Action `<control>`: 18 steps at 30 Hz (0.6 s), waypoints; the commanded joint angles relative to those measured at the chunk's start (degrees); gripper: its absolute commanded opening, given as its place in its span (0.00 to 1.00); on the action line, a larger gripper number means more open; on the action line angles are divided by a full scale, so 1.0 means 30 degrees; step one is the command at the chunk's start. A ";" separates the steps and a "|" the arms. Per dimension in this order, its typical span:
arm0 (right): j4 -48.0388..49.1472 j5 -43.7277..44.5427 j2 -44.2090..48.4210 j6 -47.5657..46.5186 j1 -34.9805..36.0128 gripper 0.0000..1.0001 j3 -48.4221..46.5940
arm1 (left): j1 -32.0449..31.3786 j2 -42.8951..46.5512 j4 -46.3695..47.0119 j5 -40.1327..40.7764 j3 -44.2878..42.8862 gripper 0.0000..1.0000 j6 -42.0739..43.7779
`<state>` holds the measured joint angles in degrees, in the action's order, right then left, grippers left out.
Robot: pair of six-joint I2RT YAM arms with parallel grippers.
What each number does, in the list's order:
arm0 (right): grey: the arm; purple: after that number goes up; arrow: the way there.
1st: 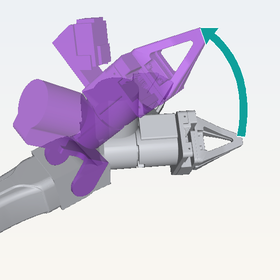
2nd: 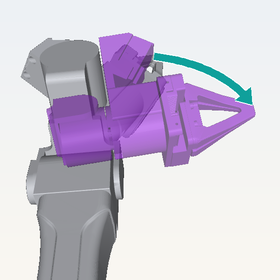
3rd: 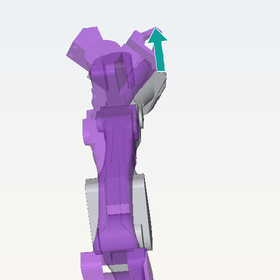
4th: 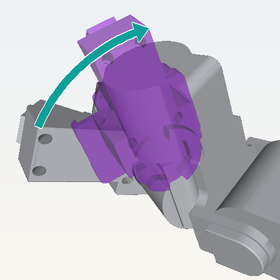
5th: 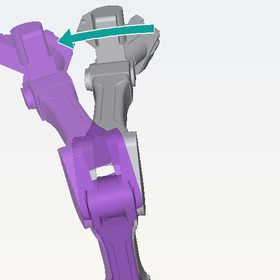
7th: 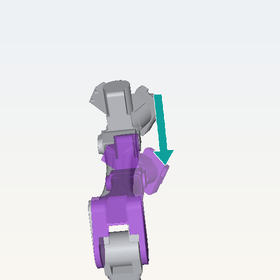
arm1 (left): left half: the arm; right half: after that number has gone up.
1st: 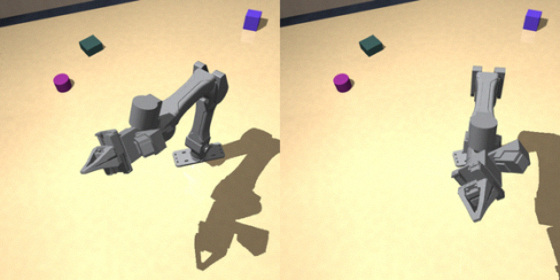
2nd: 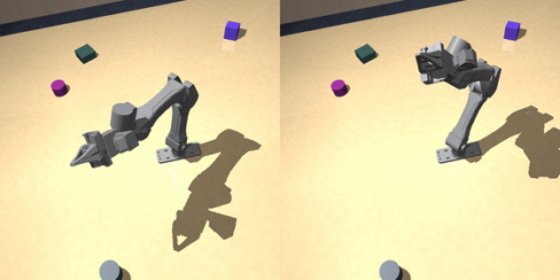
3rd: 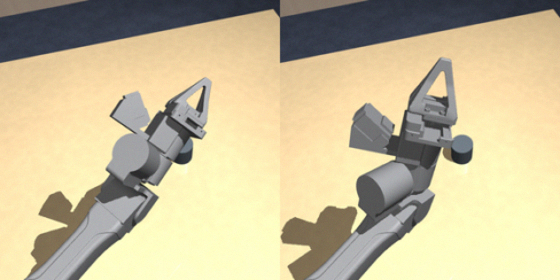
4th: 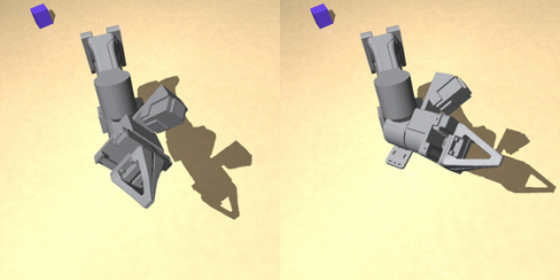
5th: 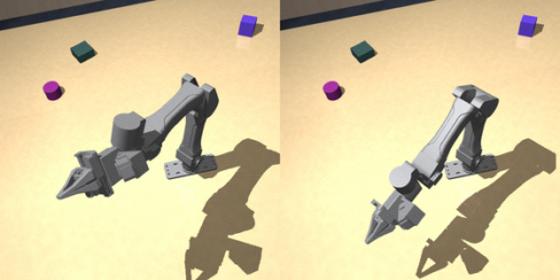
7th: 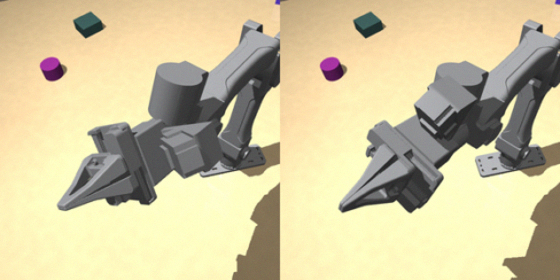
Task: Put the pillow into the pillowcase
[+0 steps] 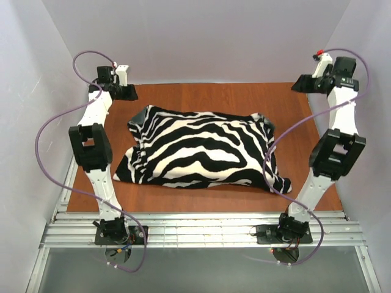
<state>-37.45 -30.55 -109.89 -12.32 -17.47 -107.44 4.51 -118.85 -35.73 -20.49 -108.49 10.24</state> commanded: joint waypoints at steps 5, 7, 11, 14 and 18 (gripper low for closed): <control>-0.3948 0.1133 0.3778 -0.5253 0.0286 0.74 0.1346 | 0.1747 0.5272 -0.0220 -0.0488 0.2899 0.70 0.0157; -0.4738 0.1275 0.5912 -0.6406 0.1309 0.73 0.4337 | 0.1572 0.7143 -0.1181 -0.2335 0.5597 0.70 0.1008; -0.6788 0.1130 0.8821 -0.7992 0.2892 0.73 0.8296 | 0.1455 1.0634 -0.1421 -0.4181 1.0196 0.71 0.1302; -0.7320 0.1011 1.0346 -0.8287 0.4269 0.73 1.0962 | 0.1076 1.2776 -0.1771 -0.5764 1.2924 0.71 0.1392; -0.6914 0.1099 1.0439 -0.7879 0.5763 0.73 1.2783 | -0.0471 1.3598 -0.2361 -0.6997 1.5531 0.72 0.1042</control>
<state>-57.10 -27.24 -77.34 -34.70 -1.80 -72.03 6.09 -77.58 -39.68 -36.07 -66.94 13.23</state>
